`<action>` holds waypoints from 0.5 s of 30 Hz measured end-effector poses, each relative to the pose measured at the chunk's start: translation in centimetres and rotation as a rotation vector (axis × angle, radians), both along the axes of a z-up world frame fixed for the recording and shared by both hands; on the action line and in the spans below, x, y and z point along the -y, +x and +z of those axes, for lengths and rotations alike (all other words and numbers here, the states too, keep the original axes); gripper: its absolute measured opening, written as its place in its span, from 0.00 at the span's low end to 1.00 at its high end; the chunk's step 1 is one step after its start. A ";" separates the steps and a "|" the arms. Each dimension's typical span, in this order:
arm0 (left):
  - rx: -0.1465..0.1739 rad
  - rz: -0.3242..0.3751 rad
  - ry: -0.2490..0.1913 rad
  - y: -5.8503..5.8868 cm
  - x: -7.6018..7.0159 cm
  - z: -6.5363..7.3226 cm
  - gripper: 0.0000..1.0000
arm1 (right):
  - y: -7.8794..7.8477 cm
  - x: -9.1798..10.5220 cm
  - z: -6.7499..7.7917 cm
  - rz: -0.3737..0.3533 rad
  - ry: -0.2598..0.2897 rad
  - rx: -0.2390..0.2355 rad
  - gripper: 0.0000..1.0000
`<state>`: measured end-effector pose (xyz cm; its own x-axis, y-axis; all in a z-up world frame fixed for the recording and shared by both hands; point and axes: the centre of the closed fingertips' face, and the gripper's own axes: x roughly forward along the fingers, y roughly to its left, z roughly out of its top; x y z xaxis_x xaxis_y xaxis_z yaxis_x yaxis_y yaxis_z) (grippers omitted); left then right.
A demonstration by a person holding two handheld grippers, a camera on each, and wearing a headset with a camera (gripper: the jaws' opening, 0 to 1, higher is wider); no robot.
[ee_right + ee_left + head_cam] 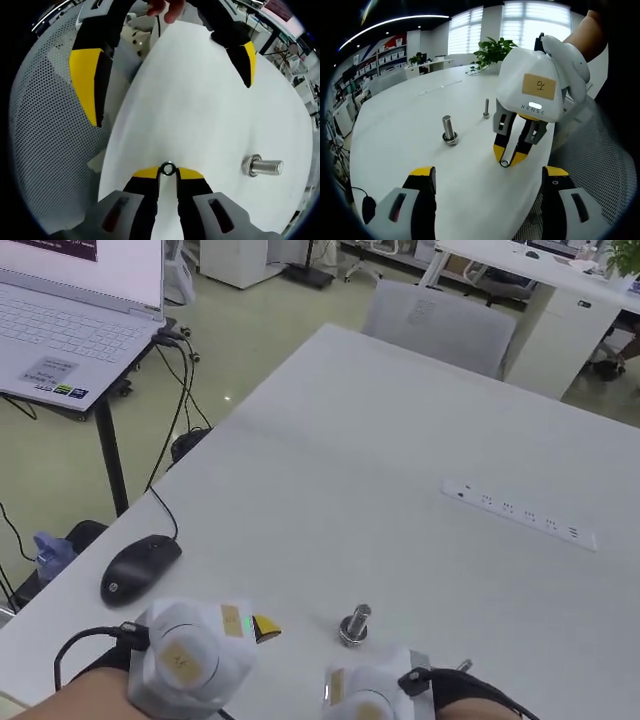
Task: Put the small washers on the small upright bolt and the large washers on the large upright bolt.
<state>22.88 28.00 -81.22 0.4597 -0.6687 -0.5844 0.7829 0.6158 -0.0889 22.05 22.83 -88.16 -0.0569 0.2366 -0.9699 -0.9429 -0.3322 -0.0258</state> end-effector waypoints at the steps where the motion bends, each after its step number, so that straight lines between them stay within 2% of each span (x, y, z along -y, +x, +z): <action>1: -0.002 0.001 0.000 0.0 0.0 0.0 0.86 | 0.0 0.0 0.0 -0.003 -0.002 0.001 0.14; 15: -0.008 0.006 0.006 0.1 0.0 -0.1 0.85 | 0.2 0.0 0.0 -0.060 0.023 -0.032 0.14</action>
